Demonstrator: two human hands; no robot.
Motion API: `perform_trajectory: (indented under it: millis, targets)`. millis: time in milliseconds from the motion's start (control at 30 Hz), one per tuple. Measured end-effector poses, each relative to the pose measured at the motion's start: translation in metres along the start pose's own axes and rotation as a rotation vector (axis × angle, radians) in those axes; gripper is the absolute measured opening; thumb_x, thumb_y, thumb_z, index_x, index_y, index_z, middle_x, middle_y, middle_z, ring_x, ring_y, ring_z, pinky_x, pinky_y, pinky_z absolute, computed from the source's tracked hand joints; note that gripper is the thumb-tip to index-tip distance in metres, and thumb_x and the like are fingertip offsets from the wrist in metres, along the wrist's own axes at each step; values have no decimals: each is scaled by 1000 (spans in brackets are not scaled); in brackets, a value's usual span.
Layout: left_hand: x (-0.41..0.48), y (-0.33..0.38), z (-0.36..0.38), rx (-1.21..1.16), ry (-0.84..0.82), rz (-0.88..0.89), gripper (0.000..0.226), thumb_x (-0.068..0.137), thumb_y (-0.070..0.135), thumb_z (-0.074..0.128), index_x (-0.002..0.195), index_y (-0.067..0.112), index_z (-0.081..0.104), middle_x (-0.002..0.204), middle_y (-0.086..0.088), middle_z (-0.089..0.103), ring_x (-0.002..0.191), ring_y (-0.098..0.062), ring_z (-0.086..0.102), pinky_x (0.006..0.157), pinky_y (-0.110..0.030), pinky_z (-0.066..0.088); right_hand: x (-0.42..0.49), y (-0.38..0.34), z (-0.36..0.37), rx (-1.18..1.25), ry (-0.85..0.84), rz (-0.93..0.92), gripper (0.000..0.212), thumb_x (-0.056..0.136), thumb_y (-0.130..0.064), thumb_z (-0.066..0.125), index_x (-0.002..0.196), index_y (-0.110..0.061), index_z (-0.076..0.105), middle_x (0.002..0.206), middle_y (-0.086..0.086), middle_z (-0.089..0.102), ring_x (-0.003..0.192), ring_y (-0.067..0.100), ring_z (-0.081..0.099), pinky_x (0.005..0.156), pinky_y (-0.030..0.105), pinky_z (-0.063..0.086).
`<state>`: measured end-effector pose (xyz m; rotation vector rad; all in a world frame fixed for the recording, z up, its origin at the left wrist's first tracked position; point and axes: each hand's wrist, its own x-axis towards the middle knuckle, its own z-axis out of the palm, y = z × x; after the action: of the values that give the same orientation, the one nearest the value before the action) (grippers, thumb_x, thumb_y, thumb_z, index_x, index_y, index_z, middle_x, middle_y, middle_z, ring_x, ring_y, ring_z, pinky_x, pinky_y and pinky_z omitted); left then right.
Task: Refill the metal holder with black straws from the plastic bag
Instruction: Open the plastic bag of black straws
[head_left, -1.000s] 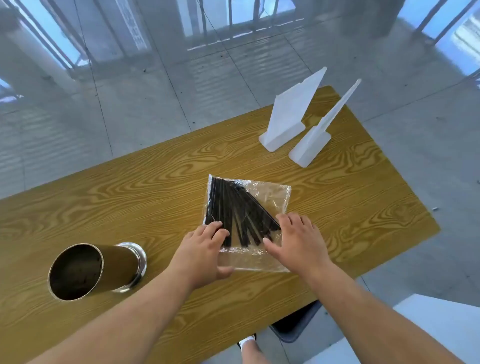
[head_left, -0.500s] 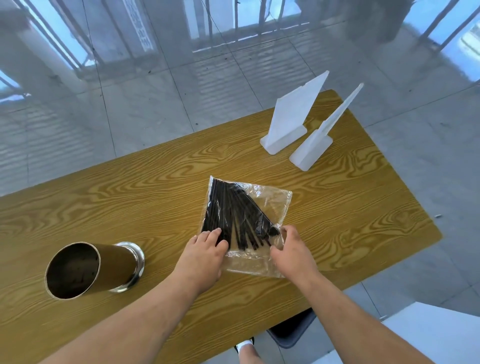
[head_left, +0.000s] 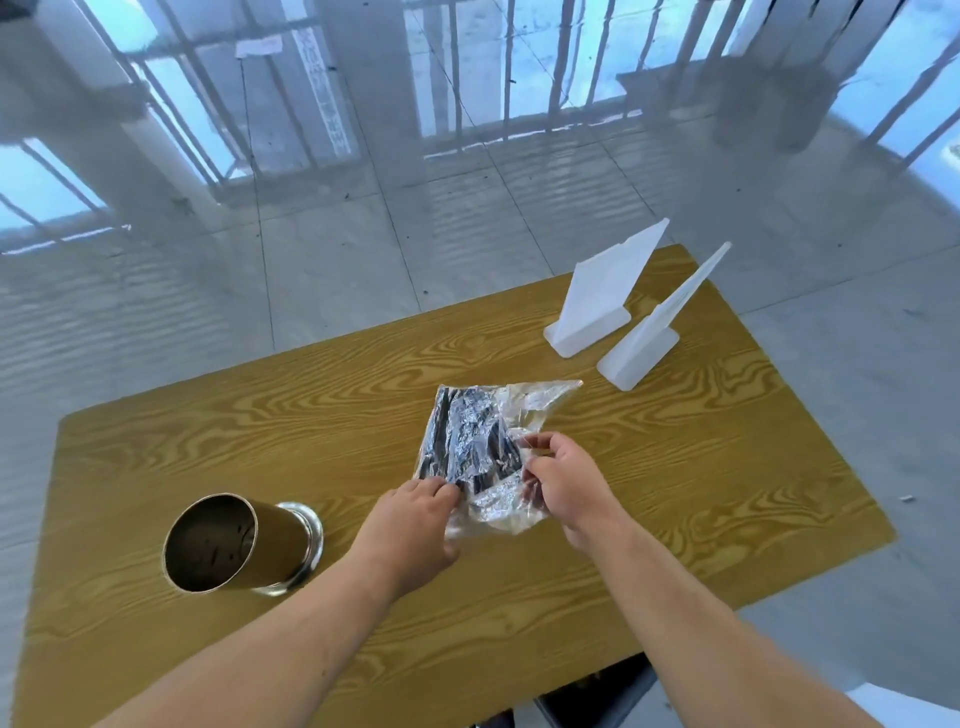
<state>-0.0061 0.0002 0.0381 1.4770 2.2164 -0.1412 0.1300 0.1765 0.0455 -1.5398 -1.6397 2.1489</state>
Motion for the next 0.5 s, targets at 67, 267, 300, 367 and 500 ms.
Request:
perform_trajectory:
  millis: [67,267,300,367,500]
  targets:
    - [-3,-4,-18,12,63,-2,37,98,42,53,131,27,56,135,5,63,124,-21,58,105,-37,48,-3,-18,6,63,-27,-24,25,107,-2,50,120,-16,66,85,9,65,59,13,56,51,26,46]
    - [-19,-25,-70,-199,264,-151,15,100,31,51,108,23,60,104,2,72,99,-26,65,86,-40,50,-8,-67,20,119,6,-114,25,106,-1,52,122,-17,61,78,6,63,49,10,52,43,24,44]
    - [-22,-29,-79,-243,312,-171,12,102,31,50,103,22,58,96,3,71,90,-26,65,78,-40,50,-9,-73,21,120,24,-127,28,104,-1,52,124,-20,59,82,8,63,54,13,54,46,27,48]
    - [-30,-35,-98,-306,414,-184,13,104,31,52,92,25,53,82,9,65,74,-22,60,67,-38,45,-10,-83,23,110,48,-158,36,101,-1,53,127,-25,57,89,12,65,70,22,58,55,37,54]
    - [-43,-45,-140,-358,525,-202,13,101,21,51,106,27,61,97,7,75,82,-21,70,73,-37,54,-13,-95,28,109,-29,-195,27,101,-2,58,118,-19,70,90,13,69,74,24,63,61,39,60]
